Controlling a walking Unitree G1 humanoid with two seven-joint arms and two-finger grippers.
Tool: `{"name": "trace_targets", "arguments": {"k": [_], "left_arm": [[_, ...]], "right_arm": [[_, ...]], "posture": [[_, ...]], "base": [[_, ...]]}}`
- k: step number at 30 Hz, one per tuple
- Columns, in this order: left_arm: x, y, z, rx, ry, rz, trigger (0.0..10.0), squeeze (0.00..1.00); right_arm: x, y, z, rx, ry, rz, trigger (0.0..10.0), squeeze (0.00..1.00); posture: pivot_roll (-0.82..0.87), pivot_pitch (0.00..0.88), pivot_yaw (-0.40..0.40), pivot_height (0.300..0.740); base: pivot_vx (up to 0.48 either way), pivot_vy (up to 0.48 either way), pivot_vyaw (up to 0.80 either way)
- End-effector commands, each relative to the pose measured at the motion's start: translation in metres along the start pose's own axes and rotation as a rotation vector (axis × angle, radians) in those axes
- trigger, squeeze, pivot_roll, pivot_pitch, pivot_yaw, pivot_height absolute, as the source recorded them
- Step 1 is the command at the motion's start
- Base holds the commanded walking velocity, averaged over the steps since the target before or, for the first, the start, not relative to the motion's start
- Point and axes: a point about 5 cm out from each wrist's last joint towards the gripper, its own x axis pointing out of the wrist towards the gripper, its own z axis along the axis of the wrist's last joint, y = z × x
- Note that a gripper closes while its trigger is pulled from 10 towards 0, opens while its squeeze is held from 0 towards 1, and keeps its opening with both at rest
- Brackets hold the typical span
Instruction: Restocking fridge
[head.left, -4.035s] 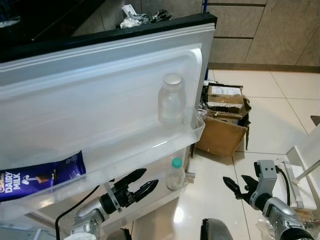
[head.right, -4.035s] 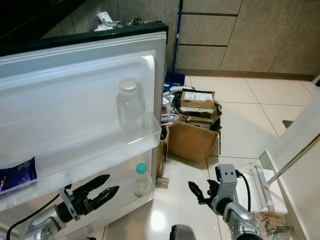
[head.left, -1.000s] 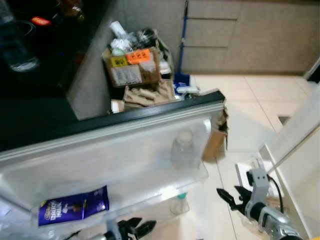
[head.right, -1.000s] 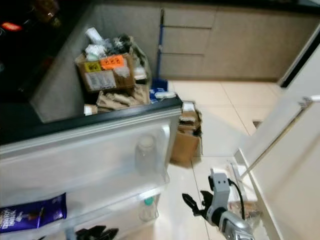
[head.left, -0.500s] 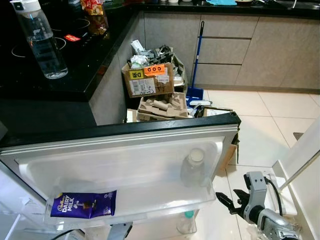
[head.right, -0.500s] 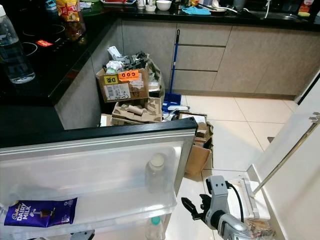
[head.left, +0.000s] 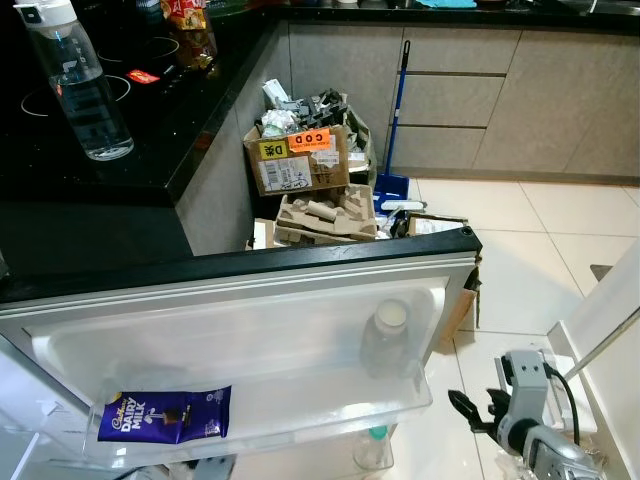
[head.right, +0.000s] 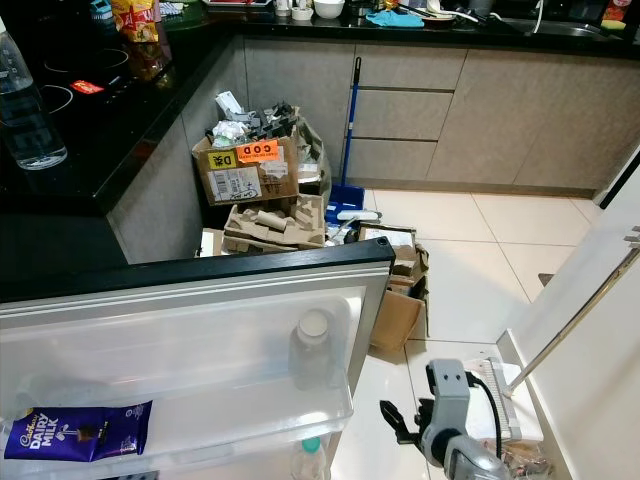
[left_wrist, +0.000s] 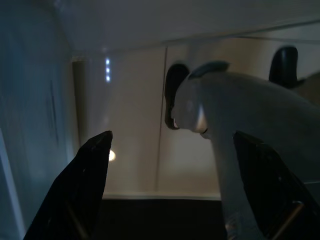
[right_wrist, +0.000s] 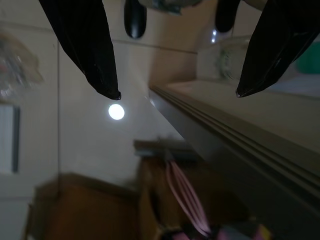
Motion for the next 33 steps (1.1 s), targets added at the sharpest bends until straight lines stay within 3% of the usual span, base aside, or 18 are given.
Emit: {"name": "trace_targets", "arguments": {"k": [1, 5, 16, 19, 25, 33], "left_arm": [[-0.002, 0.008, -0.011, -0.094, 0.008, 0.049, 10.0, 0.00], [-0.006, 0.020, -0.014, -0.168, -0.012, 0.119, 10.0, 0.00], [-0.009, 0.030, -0.019, -0.235, -0.027, 0.194, 10.0, 0.00], [-0.009, 0.031, -0.018, -0.283, -0.047, 0.200, 10.0, 0.00], [-0.009, 0.031, -0.018, -0.290, -0.044, 0.196, 10.0, 0.00], [-0.008, 0.028, -0.017, -0.278, -0.035, 0.183, 10.0, 0.00]], "right_arm": [[-0.007, -0.012, -0.010, 0.042, 0.031, -0.079, 10.0, 0.00], [-0.019, -0.025, -0.027, 0.095, 0.079, -0.189, 10.0, 0.00], [-0.035, -0.029, -0.063, 0.151, 0.188, -0.272, 10.0, 0.00], [-0.045, -0.028, -0.083, 0.185, 0.251, -0.303, 10.0, 0.00], [-0.055, -0.027, -0.102, 0.188, 0.324, -0.331, 10.0, 0.00], [-0.061, -0.023, -0.116, 0.186, 0.378, -0.339, 10.0, 0.00]], "posture": [[0.00, 0.070, -0.036, 0.689], [0.00, 0.069, -0.036, 0.689], [0.00, 0.066, -0.033, 0.689], [0.00, 0.058, -0.033, 0.689], [0.00, 0.046, -0.032, 0.689], [0.00, 0.033, -0.028, 0.689]], "base": [[0.000, 0.000, 0.00], [0.000, 0.000, 0.00], [0.000, 0.000, 0.00], [0.000, 0.000, 0.00], [0.000, 0.000, 0.00], [-0.390, 0.000, 0.00]]}}
